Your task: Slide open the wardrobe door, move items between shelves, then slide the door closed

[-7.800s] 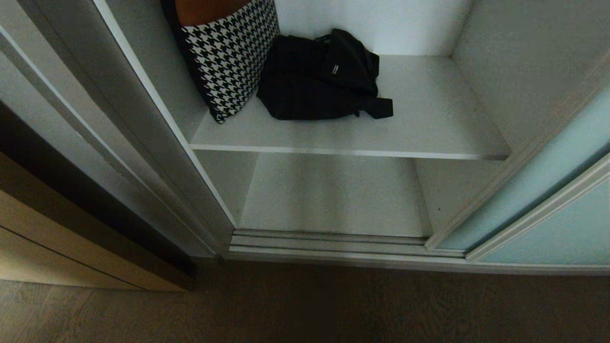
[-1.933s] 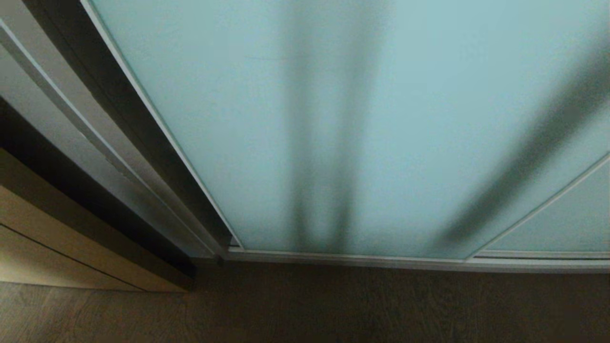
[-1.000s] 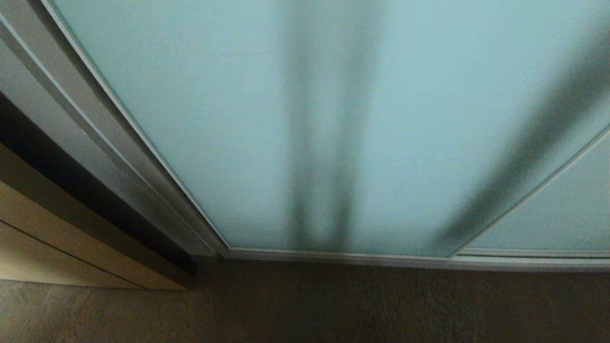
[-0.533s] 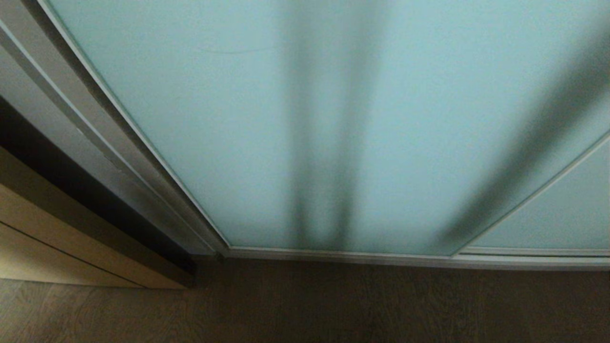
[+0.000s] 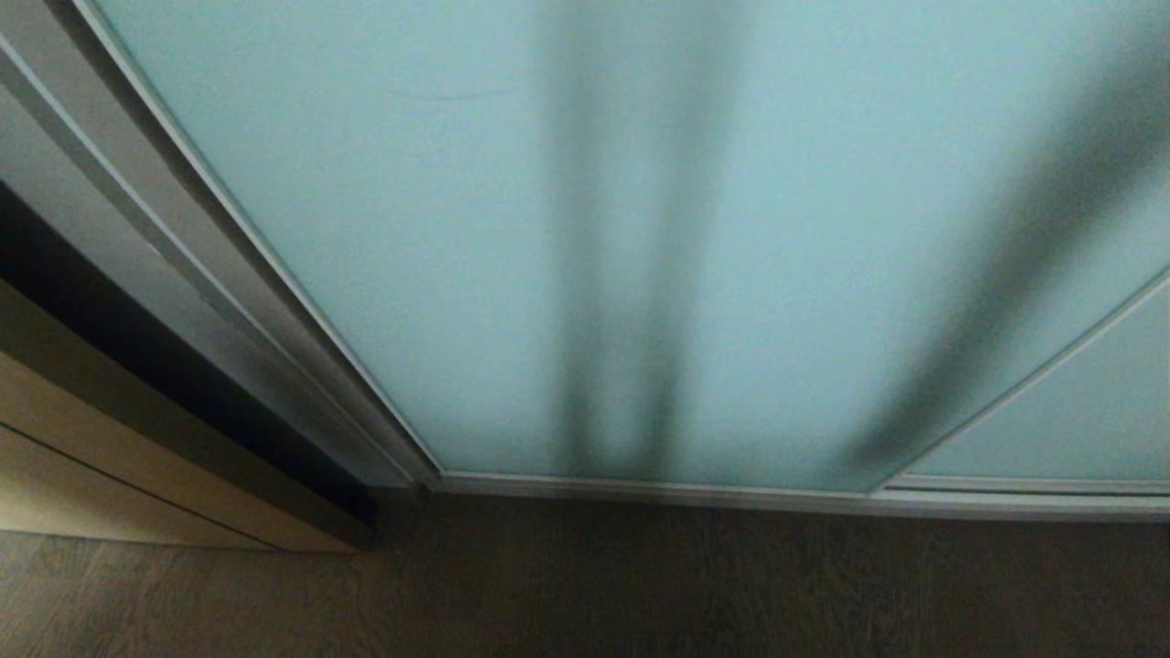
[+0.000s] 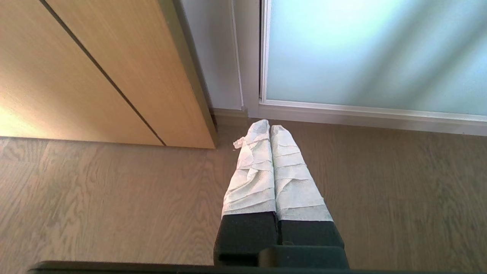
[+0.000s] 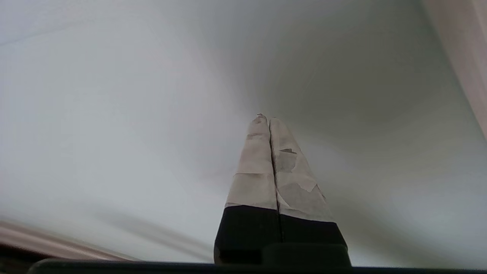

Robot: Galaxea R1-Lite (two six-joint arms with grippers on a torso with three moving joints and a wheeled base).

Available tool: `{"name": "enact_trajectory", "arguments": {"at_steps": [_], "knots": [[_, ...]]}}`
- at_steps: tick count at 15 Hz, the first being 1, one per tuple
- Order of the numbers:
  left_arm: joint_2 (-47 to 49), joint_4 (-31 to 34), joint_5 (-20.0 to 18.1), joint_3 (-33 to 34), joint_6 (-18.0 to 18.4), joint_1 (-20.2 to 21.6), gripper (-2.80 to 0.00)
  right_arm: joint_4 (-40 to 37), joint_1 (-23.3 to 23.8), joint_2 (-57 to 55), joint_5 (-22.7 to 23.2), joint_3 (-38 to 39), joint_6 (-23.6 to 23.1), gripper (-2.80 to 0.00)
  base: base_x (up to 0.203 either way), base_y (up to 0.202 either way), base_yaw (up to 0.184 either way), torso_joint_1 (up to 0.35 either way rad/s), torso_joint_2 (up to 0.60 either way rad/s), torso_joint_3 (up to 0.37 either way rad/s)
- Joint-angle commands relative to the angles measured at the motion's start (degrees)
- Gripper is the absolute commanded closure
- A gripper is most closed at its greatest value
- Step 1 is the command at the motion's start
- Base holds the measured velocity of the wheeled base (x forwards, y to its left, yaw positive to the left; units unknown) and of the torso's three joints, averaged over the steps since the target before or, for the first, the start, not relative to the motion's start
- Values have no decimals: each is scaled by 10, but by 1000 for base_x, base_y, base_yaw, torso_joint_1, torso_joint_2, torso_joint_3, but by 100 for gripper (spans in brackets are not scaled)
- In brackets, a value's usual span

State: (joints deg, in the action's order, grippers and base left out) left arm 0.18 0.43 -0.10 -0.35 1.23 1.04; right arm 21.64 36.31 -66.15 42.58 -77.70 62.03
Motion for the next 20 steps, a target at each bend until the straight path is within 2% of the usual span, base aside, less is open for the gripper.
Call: {"name": "enact_trajectory", "arguments": {"at_steps": [1, 4, 5, 7, 9, 10, 11, 12, 14, 15, 17, 20], "knots": [[1, 0, 0, 0, 1, 0, 0, 1, 0, 64, 1, 11, -41, 0, 0, 0, 0, 0, 0, 0], [1, 0, 0, 0, 0, 0, 0, 1, -3, 111, -1, -11, -71, 0, 0, 0, 0, 0, 0, 0], [1, 0, 0, 0, 0, 0, 0, -1, -14, 126, -1, -13, -102, 0, 0, 0, 0, 0, 0, 0], [1, 0, 0, 0, 0, 0, 0, -26, -54, 157, -1, 0, -233, 0, 0, 0, 0, 0, 0, 0], [1, 0, 0, 0, 0, 0, 0, -97, -116, 200, -6, 47, -413, 0, 0, 0, 0, 0, 0, 0], [1, 0, 0, 0, 0, 0, 0, -148, -152, 232, -26, 93, -502, 0, 0, 0, 0, 0, 0, 0], [1, 0, 0, 0, 1, 0, 0, -191, -196, 263, -70, 142, -573, 0, 0, 0, 0, 0, 0, 0], [1, 0, 0, 0, 0, 0, 0, -226, -245, 294, -131, 193, -624, 0, 0, 0, 0, 0, 0, 0], [1, 0, 0, 0, 1, 0, 0, -268, -320, 368, -242, 305, -674, 0, 0, 0, 0, 0, 0, 0], [1, 0, 0, 0, 1, 0, 0, -279, -337, 409, -276, 364, -685, 0, 0, 0, 0, 0, 0, 0], [1, 0, 0, 0, 0, 0, 0, -290, -353, 498, -311, 474, -697, 0, 0, 0, 0, 0, 0, 0], [1, 0, 0, 0, 0, 0, 0, -296, -362, 614, -332, 626, -704, 0, 0, 0, 0, 0, 0, 0]]}}
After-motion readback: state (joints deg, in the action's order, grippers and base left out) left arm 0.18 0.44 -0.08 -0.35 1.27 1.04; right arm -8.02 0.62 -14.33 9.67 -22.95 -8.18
